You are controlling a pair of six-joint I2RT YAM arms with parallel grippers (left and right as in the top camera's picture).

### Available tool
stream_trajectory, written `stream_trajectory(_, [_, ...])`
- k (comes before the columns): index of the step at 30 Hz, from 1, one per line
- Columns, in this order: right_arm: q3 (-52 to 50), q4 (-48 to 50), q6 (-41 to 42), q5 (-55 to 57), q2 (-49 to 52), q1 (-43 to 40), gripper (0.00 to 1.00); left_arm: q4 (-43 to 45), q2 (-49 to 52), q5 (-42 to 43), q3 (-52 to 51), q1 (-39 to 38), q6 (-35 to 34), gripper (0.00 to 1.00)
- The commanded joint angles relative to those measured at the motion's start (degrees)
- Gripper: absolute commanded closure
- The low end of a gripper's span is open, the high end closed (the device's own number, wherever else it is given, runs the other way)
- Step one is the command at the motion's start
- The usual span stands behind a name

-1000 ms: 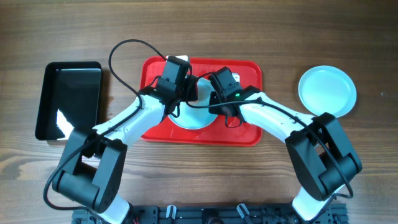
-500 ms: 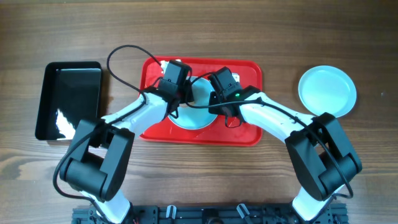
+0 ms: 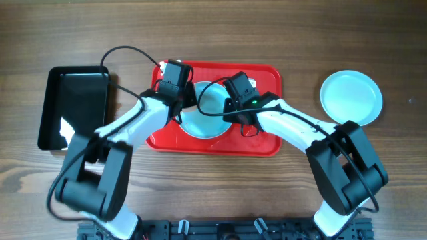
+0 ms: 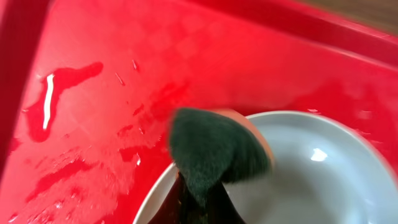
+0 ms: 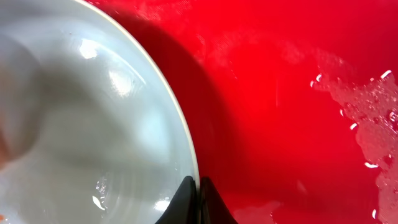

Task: Clean dirty plates on tray and stack at the side
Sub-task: 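Scrub the plate's left side with the sponge in the left gripper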

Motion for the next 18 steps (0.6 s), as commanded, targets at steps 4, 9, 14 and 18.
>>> stream_trajectory(4, [-0.7, -0.3, -0.7, 1.3, -0.4, -0.1, 0.96, -3.7, -11.2, -1.2, 0.9, -4.8, -2.0, 0.96])
stream_trajectory(9, [-0.7, -0.4, -0.7, 1.2, -0.4, -0.1, 0.96, -3.0, -9.6, -1.2, 0.9, -7.9, -2.5, 0.96])
stream_trajectory(14, [-0.7, -0.4, -0.7, 1.2, -0.4, -0.1, 0.96, -3.8, -5.6, -1.0, 0.9, -8.5, -4.9, 0.96])
stream_trajectory(18, [-0.7, -0.4, -0.7, 1.3, -0.4, -0.1, 0.96, -5.3, -3.2, -1.0, 0.9, -8.5, -4.9, 0.96])
